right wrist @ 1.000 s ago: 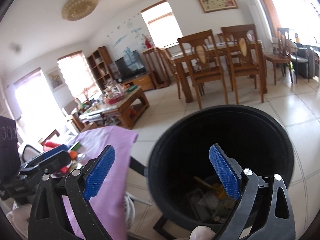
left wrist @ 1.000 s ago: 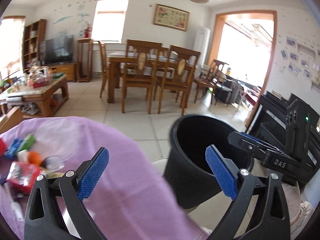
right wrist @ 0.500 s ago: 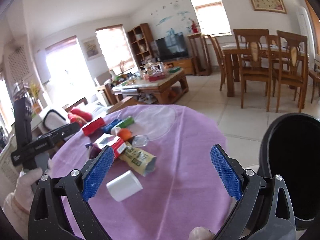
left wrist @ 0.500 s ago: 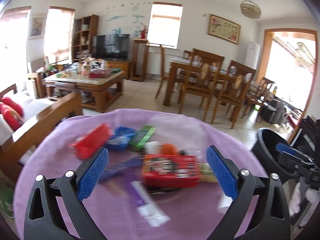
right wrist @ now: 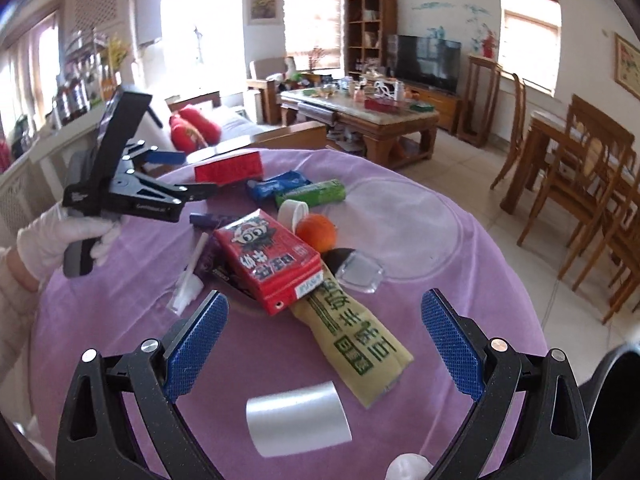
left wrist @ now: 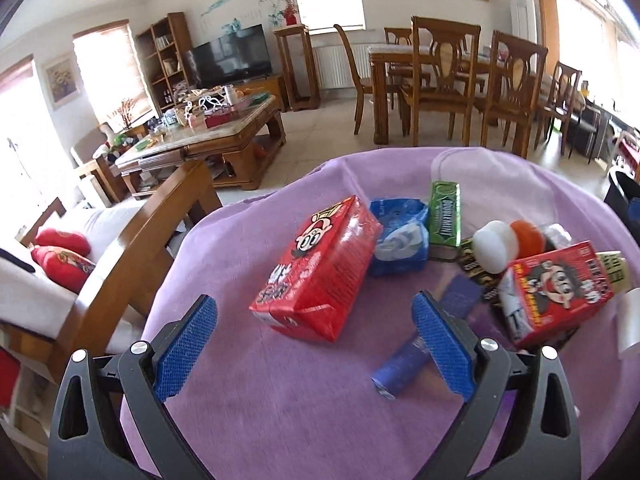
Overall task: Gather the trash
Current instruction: 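Grasp the red juice box with the left tool while the right tool grasps the soy-milk sachet, then carry the red juice box and soy-milk sachet with both tools over the bin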
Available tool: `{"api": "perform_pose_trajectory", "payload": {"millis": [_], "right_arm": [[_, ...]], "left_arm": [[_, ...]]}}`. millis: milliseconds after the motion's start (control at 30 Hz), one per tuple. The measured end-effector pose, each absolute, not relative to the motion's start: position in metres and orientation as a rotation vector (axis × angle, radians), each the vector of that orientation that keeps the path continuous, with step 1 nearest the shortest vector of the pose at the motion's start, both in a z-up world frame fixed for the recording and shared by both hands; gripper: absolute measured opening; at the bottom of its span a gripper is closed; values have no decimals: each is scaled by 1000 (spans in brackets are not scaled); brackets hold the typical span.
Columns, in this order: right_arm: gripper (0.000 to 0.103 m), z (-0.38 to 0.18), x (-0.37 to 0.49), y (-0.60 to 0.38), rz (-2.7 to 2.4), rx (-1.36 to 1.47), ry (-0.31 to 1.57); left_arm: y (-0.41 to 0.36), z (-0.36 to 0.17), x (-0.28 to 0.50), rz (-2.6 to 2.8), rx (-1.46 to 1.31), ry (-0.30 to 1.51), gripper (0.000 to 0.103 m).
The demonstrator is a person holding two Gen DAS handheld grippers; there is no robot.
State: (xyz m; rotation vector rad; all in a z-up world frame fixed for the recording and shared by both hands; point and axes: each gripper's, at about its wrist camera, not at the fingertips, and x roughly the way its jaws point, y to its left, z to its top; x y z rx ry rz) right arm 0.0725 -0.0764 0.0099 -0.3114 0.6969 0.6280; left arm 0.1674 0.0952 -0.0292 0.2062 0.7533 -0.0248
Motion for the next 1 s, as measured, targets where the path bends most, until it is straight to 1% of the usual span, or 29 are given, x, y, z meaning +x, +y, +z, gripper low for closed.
{"api": "perform_pose_trajectory", "payload": {"millis": [67, 167, 200, 233, 300, 333, 367, 400, 433, 467, 500, 533, 600, 700, 733, 1000], "right_arm": [[95, 4, 83, -66, 587, -354, 729], [95, -6, 98, -66, 590, -342, 801], [95, -10, 102, -67, 590, -344, 829], [95, -14, 105, -69, 590, -352, 855], [95, -21, 110, -72, 595, -370, 894], [94, -24, 112, -72, 603, -375, 913], [82, -27, 114, -73, 614, -383, 937], [67, -31, 117, -73, 621, -392, 963], [63, -35, 119, -73, 631, -398, 986], [57, -37, 119, -72, 644, -396, 986], [52, -37, 119, -72, 657, -388, 991], [52, -37, 119, -72, 660, -387, 992], [47, -36, 118, -72, 668, -388, 989], [40, -34, 113, -75, 678, -376, 979], [40, -32, 112, -75, 681, -373, 972], [39, -5, 86, -92, 697, -354, 915]], "left_arm": [[95, -33, 172, -20, 225, 769, 96], [96, -39, 178, -23, 247, 786, 95], [97, -41, 181, -32, 252, 803, 90], [95, -44, 183, -42, 251, 820, 80], [94, -46, 185, -64, 253, 846, 73], [93, -46, 185, -68, 254, 847, 72], [94, -46, 185, -73, 251, 845, 70], [95, -47, 187, -78, 245, 850, 65], [99, -47, 186, -89, 226, 854, 59], [102, -47, 186, -99, 199, 862, 54], [102, -48, 187, -106, 182, 865, 46], [103, -48, 187, -119, 158, 871, 39], [104, -48, 187, -135, 136, 874, 33], [105, -47, 186, -132, 127, 874, 32], [106, -46, 185, -134, 118, 873, 32], [113, -41, 172, -148, 48, 851, 31]]}}
